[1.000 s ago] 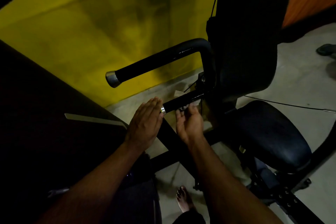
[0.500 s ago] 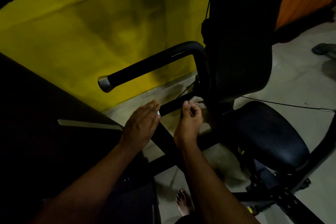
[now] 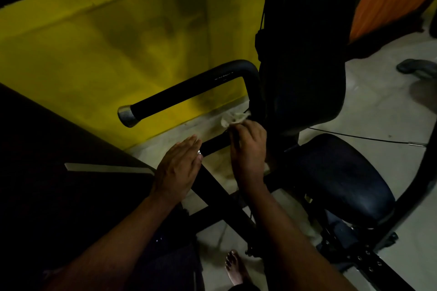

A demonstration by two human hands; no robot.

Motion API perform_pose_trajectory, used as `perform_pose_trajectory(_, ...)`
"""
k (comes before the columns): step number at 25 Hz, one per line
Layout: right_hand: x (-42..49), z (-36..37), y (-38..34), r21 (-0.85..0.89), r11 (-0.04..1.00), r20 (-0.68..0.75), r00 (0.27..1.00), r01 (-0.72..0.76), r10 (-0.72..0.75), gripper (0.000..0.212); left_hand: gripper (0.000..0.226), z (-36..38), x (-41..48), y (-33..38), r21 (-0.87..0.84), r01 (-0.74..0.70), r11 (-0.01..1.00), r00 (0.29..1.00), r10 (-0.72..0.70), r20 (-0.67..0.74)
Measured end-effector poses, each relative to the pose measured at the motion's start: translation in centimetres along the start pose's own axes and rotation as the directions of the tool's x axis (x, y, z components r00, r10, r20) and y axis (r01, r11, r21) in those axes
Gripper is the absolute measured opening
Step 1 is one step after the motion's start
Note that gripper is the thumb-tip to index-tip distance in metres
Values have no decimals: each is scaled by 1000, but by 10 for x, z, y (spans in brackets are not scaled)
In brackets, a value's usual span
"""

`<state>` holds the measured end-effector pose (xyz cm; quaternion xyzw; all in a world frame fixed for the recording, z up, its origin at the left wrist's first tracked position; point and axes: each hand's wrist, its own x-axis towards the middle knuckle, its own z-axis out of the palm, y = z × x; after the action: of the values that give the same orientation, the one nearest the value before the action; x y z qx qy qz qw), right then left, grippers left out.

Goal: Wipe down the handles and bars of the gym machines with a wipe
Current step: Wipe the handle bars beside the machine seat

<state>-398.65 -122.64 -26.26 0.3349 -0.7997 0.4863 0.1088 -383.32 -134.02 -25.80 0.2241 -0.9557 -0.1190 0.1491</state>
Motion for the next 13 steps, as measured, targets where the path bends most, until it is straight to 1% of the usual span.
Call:
perform_pose_trajectory(1, 9, -3, 6, -123, 977, 93, 982, 176, -165, 19, 49, 0, 0, 1, -4, 11, 1000, 1000, -11, 9)
perform_pose_trajectory(2, 14, -6, 9, -202, 941, 182, 954, 273, -238, 19, 50, -1, 1, 2, -8, 20, 1000, 1000, -20, 14)
perform_pose_trajectory(3, 16, -9, 9, -239, 926, 242, 941, 293, -235, 20, 49, -2, 2, 2, -12, 25, 1000, 1000, -25, 16)
perform_pose_trajectory(5, 17, -15, 7, -230, 931, 294, 932, 283, -211, 20, 49, -2, 1, 3, -13, 24, 1000, 1000, -23, 14)
perform_pose_trajectory(7, 16, -20, 6, -223, 898, 352, 890, 379, -288, 22, 49, -2, 1, 4, -7, 15, 1000, 1000, -15, 15)
perform_pose_trajectory(8, 18, -21, 7, -237, 884, 367, 879, 404, -303, 23, 48, -2, 1, 4, -8, 14, 1000, 1000, -14, 16)
perform_pose_trajectory(10, 26, -20, 6, -285, 890, 355, 902, 356, -247, 28, 48, -2, 2, 3, -11, 16, 1000, 1000, -15, 16)
perform_pose_trajectory(11, 25, -18, 2, -299, 870, 389, 883, 392, -263, 31, 48, -2, 2, 3, -8, 14, 1000, 1000, -14, 17)
perform_pose_trajectory(13, 26, -14, -7, -259, 802, 533, 772, 539, -347, 33, 49, -3, 2, 4, -3, 13, 1000, 1000, -13, 27)
